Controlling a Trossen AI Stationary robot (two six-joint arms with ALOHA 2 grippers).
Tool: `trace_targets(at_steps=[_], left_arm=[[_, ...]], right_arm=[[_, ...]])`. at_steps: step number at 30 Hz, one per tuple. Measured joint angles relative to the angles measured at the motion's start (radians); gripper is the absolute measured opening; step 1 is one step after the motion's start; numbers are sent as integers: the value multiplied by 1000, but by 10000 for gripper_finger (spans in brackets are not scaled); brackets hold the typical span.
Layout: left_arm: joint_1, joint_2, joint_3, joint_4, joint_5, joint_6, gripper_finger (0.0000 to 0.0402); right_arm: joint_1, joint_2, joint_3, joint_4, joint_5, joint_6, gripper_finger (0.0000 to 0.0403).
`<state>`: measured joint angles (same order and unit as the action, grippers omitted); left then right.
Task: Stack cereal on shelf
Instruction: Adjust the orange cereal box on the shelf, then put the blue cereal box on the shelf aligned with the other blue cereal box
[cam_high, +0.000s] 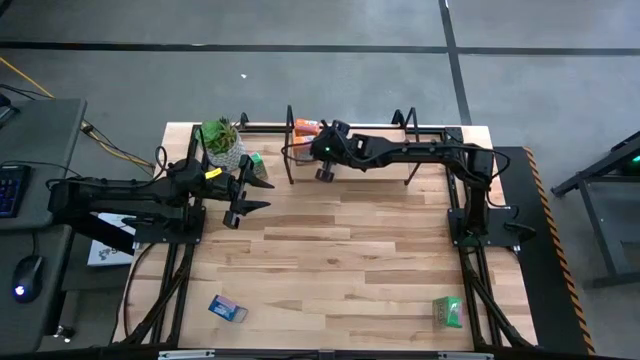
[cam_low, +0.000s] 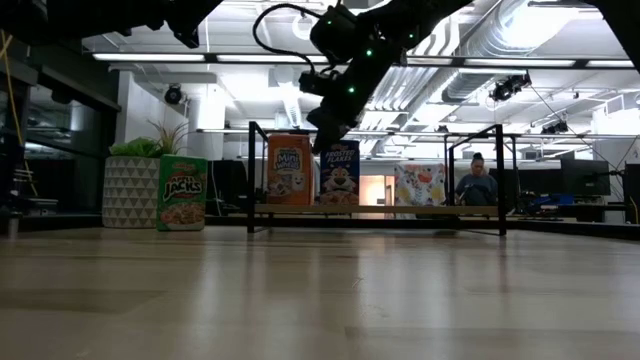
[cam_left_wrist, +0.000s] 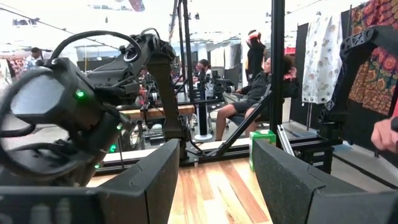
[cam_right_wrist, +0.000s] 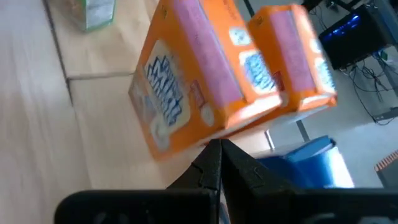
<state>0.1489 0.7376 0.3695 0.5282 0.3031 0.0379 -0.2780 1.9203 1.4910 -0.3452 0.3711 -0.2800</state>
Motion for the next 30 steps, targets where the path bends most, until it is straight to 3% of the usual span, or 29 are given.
trace_targets(at_steps=[7, 12, 18, 22, 30], left_arm=[[0, 0, 0, -11, 0, 0, 192], [0, 0, 0, -11, 0, 0, 192], [0, 0, 0, 1, 0, 0, 192], [0, 0, 0, 3, 0, 25, 192], [0, 0, 0, -14, 0, 48, 192]], right_arm=[[93, -147, 1, -365, -42, 58, 0], [194, -284, 1, -630, -150, 288, 0], [296, -401, 1, -769, -281, 571, 0], [351, -436, 1, -790, -234, 664, 0], [412, -441, 1, -871, -72, 677, 0]])
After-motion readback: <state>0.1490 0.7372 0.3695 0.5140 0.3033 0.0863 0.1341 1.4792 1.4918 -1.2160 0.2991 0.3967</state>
